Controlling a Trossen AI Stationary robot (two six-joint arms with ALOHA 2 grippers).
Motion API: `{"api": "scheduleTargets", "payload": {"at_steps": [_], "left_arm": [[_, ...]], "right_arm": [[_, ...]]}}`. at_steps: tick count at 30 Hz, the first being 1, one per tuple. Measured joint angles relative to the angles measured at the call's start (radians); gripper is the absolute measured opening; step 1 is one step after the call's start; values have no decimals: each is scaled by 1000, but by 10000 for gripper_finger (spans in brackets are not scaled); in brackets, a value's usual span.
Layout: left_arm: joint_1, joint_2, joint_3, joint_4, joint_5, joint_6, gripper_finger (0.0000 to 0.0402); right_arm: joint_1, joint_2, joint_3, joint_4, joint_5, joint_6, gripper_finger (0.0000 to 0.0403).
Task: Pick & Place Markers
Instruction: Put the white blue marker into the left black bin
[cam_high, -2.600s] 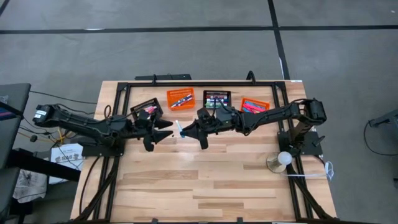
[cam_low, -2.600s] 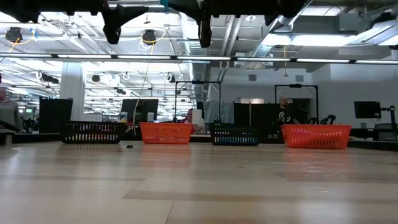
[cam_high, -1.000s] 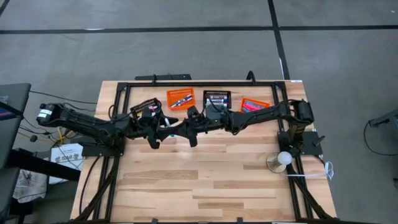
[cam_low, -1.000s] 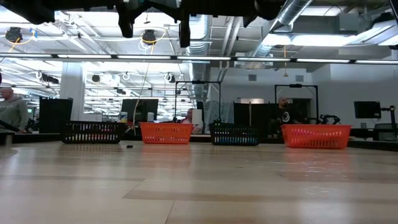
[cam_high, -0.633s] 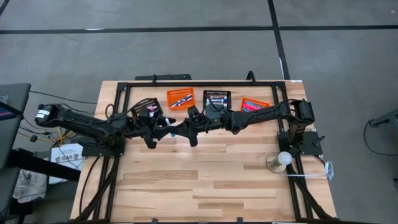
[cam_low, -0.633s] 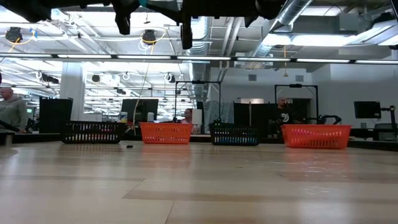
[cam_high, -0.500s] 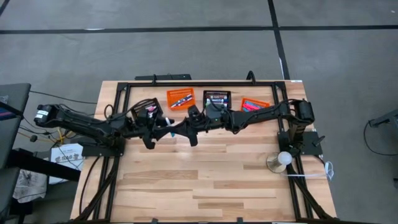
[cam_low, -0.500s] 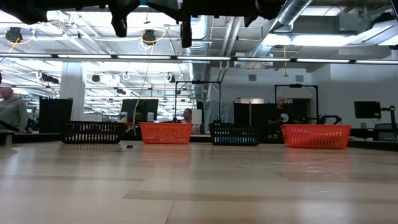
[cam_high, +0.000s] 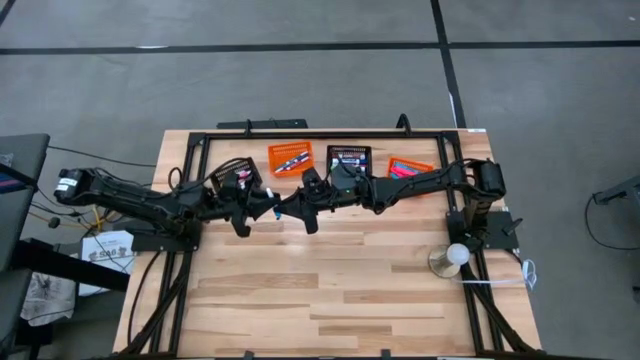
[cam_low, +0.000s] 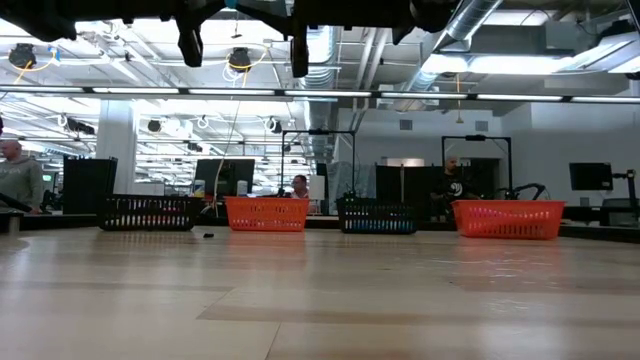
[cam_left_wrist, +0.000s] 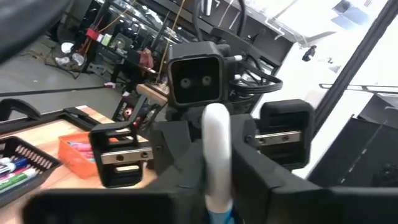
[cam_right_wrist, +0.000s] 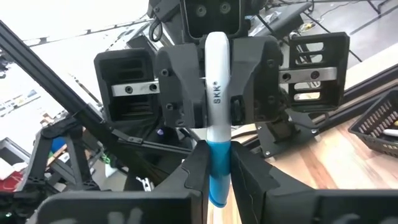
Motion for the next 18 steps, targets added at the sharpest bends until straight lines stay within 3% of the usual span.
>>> {"api": "scheduleTargets", "payload": {"at_steps": [3, 11, 18], "left_arm": [[8, 0, 0, -8, 1, -7, 35], [18, 0, 0, -11, 11, -12, 35], [17, 0, 0, -16, 13, -10, 35]], "right_arm": [[-1, 0, -1, -1, -2, -4, 42], [-2, 0, -1, -1, -11, -2, 49], [-20, 0, -1, -1, -104, 2, 67]]}}
